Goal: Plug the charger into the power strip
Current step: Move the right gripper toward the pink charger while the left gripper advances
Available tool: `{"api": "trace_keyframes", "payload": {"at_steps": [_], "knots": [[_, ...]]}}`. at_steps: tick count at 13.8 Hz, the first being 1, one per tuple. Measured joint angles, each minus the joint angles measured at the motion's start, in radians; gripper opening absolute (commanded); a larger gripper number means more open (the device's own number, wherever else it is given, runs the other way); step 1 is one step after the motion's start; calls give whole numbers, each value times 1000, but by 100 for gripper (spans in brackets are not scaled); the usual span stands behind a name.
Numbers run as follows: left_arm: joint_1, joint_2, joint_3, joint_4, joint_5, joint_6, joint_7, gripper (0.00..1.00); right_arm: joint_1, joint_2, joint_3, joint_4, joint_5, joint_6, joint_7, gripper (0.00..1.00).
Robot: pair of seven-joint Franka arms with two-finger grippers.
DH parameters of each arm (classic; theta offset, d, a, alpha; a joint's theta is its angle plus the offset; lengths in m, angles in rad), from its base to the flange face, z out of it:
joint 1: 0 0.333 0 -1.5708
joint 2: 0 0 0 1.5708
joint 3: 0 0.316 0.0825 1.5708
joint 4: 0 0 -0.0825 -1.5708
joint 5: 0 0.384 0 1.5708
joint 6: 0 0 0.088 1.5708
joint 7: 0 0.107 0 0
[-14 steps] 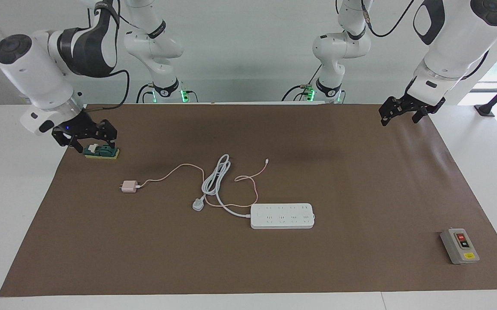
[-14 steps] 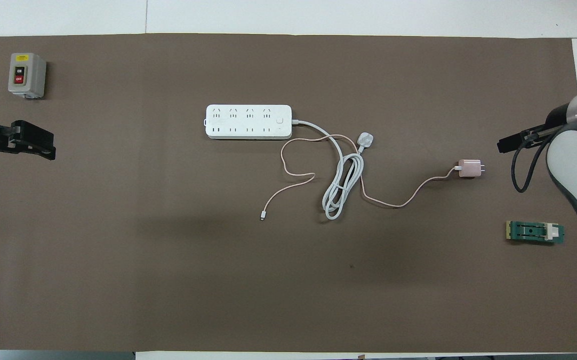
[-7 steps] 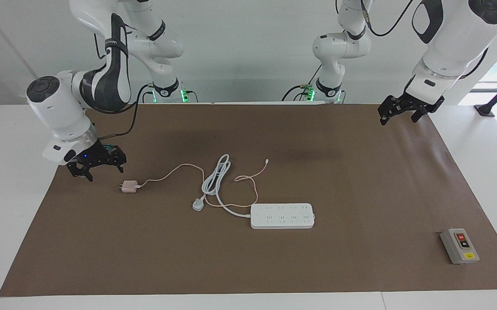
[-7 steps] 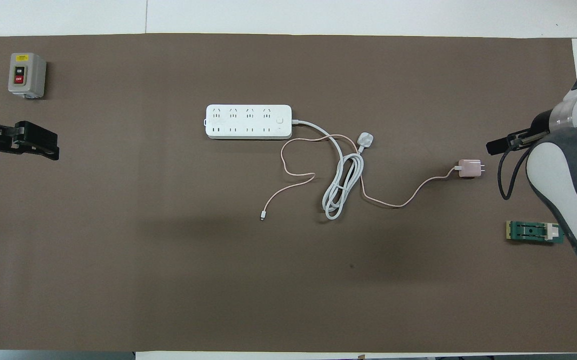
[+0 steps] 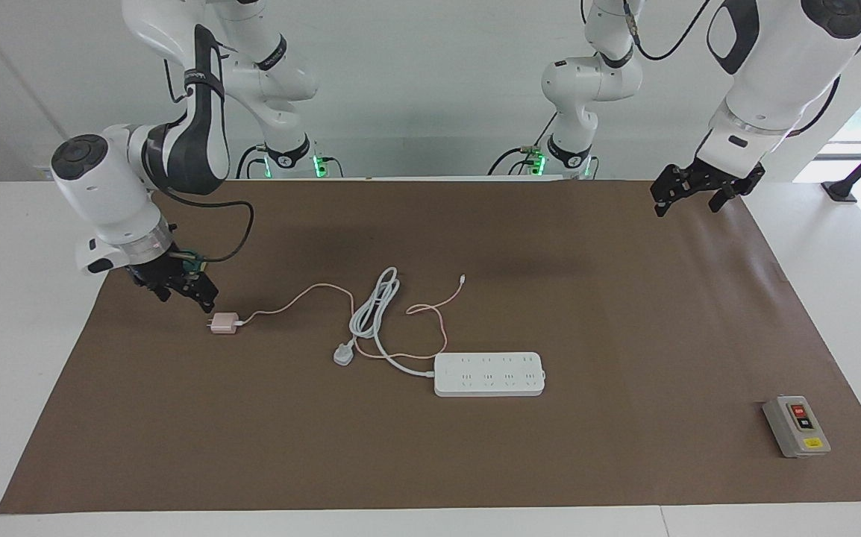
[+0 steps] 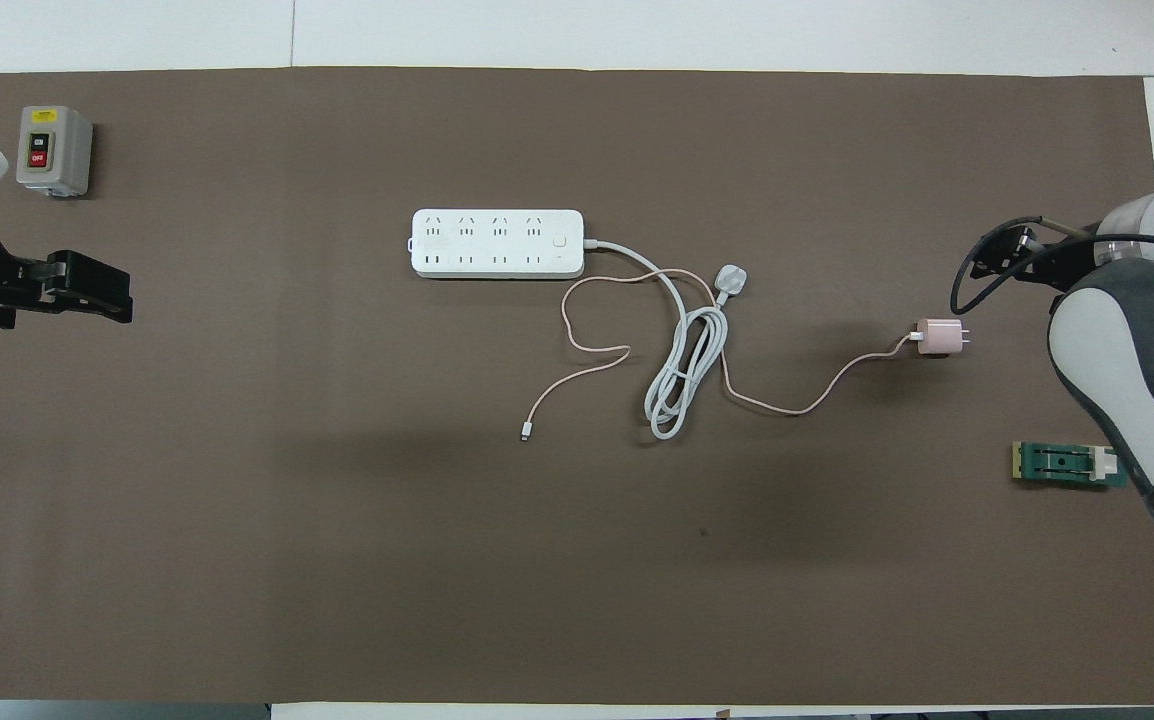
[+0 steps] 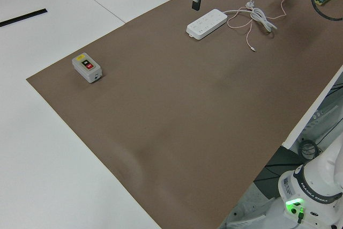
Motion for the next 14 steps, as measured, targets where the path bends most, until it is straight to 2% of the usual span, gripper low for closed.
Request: {"api": "trace_keyframes", "payload": {"at_steps": [2,8,14], "knots": [[1,-8,3,-21,-29,15,0,100,-1,-1,-1,1,0,7,149,100],[48,-10,13,-41,-221,21,2,100,8,-39,0,2,0,17,151,100],[116,-10,16,-84,-406,25,32,100,-4,-39,-5,-8,8,23,475,100]]}}
